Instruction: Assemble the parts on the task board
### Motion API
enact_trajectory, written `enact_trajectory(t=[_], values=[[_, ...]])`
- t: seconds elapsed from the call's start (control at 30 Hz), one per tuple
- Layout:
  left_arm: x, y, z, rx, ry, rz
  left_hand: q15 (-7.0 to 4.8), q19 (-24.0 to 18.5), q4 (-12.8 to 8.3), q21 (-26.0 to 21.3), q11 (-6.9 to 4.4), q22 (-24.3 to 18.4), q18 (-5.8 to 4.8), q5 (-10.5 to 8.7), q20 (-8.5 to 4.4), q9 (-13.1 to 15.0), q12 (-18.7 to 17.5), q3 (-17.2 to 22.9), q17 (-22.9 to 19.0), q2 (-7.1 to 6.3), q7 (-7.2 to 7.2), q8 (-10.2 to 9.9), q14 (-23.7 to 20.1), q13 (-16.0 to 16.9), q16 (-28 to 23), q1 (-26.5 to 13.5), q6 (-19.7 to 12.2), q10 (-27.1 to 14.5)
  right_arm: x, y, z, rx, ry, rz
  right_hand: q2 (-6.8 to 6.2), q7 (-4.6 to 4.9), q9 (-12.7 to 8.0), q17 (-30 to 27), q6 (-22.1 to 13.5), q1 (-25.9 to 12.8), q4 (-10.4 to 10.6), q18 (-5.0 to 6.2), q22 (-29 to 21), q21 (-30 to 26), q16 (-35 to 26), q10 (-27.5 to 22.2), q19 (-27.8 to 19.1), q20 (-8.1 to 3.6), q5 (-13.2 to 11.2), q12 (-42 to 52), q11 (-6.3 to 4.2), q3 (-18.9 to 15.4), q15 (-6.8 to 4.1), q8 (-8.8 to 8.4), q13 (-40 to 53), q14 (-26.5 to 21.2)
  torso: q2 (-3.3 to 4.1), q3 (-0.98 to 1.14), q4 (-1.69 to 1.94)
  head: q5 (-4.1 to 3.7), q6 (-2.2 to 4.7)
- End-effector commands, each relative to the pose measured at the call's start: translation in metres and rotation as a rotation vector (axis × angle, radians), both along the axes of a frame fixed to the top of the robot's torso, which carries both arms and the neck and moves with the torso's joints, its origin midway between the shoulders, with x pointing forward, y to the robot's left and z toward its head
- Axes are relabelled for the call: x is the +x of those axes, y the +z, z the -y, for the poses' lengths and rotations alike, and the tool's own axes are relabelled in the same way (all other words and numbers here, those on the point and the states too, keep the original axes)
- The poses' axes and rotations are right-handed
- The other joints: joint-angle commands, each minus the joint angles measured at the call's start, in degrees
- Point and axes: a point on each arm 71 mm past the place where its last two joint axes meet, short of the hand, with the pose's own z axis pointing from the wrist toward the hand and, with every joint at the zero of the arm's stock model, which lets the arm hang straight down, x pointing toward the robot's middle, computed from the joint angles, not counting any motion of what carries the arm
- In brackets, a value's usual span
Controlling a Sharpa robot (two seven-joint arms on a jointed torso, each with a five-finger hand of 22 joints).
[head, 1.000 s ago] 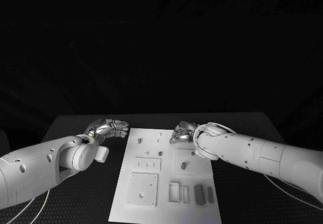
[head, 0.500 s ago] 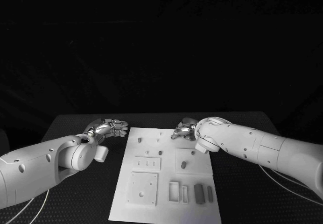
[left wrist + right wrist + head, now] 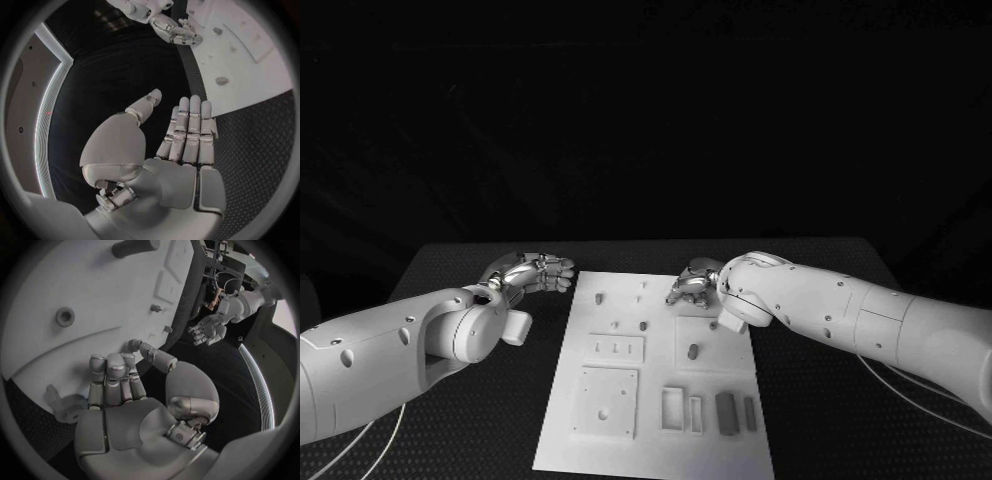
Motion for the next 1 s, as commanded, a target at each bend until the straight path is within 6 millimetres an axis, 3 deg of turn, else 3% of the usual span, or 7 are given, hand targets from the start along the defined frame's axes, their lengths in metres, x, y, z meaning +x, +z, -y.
enact_trajectory(t=[0.03,0.6,1.0], values=[[0.0,0.001,0.003,-0.006,-0.021,0.003,0.12,-0.4,0.2,0.2,0.23,1.2,0.86,-0.08,-0.06,0.1,-0.3,0.3,0.1,0.15,0.02,-0.3,-0.1,0.1,0.1,-0.6,-0.3,-0.3,-0.011,-0.016,-0.005,-0.085,0.063,-0.081,-0.14,0.04,0.0,0.1,-0.6,-0.7,3.4,2.3,0.1,0.0,0.2,-0.3,-0.2,0.13,0.1,0.4,0.19,3.8,0.17,-0.28,-0.1,-0.4,-0.02,0.01,0.0,0.02,-0.1],[-0.001,0.001,0.003,-0.006,-0.022,0.002,0.15,-0.5,0.3,0.2,0.27,1.2,0.86,-0.11,-0.04,0.1,-0.4,0.3,0.1,0.09,0.08,-0.4,-0.1,0.1,0.1,-0.6,-0.5,-0.3,-0.022,0.002,-0.031,-0.299,0.271,0.177,-0.62,0.29,0.0,0.3,-1.4,-0.5,3.2,2.3,0.3,0.3,0.5,-0.2,0.3,-0.01,0.1,1.4,0.41,4.6,0.39,-0.59,-0.9,0.0,-0.02,-0.03,-0.01,-0.07,0.0],[-0.001,0.001,0.003,-0.006,-0.023,0.0,0.16,-0.5,0.3,0.2,0.28,1.2,0.86,-0.13,-0.02,0.2,-0.4,0.3,0.1,0.07,0.1,-0.5,-0.1,0.2,0.1,-0.6,-0.5,-0.3,-0.022,0.008,-0.042,-0.377,0.31,0.296,-1.34,0.44,-0.2,0.4,-1.8,-0.2,3.3,2.3,0.3,0.2,0.4,-0.2,0.5,-0.12,0.1,1.7,0.57,5.0,0.55,-0.79,-1.5,0.0,0.01,-0.03,0.0,-0.15,-0.09]])
